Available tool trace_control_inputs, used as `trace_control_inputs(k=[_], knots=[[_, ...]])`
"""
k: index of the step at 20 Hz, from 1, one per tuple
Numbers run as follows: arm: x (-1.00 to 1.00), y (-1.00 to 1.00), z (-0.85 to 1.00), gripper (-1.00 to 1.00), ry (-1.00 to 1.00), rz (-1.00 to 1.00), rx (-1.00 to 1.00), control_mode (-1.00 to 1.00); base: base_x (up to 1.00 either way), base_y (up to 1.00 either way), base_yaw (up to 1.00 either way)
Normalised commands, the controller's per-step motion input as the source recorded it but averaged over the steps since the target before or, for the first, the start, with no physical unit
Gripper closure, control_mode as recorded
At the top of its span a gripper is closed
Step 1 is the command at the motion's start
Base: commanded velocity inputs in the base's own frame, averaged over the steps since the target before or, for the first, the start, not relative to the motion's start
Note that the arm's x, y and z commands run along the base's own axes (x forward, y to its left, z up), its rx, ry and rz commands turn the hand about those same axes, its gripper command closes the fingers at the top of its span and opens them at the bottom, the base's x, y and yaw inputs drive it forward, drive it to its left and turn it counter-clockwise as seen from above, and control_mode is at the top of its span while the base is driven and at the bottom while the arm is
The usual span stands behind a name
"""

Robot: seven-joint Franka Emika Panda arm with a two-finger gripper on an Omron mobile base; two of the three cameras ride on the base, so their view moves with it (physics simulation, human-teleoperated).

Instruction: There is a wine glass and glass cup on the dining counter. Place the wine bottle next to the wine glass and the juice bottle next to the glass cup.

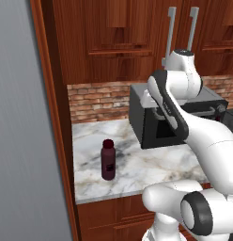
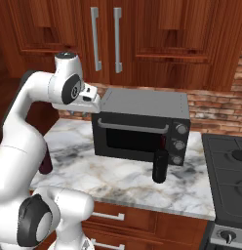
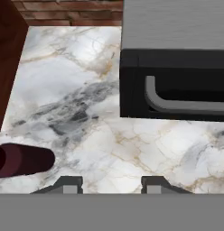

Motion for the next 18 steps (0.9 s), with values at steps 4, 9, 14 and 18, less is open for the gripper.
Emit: trace_control_inputs(k=[4, 9, 14, 18], knots=[[-0.13, 0.02, -0.02, -1.0, 0.0, 0.0, -0.06, -1.0, 0.0, 0.0, 0.0], [-0.71, 0.25, -0.24, -1.0, 0.17, -0.09, 0.02, -1.0, 0.0, 0.0, 0.0], [-0.35, 0.83, -0.48, -1.0, 0.31, -0.31, 0.06, -1.0, 0.0, 0.0, 0.0], [-0.03, 0.44, -0.47, -1.0, 0.24, -0.32, 0.15, -1.0, 0.0, 0.0, 0.0]])
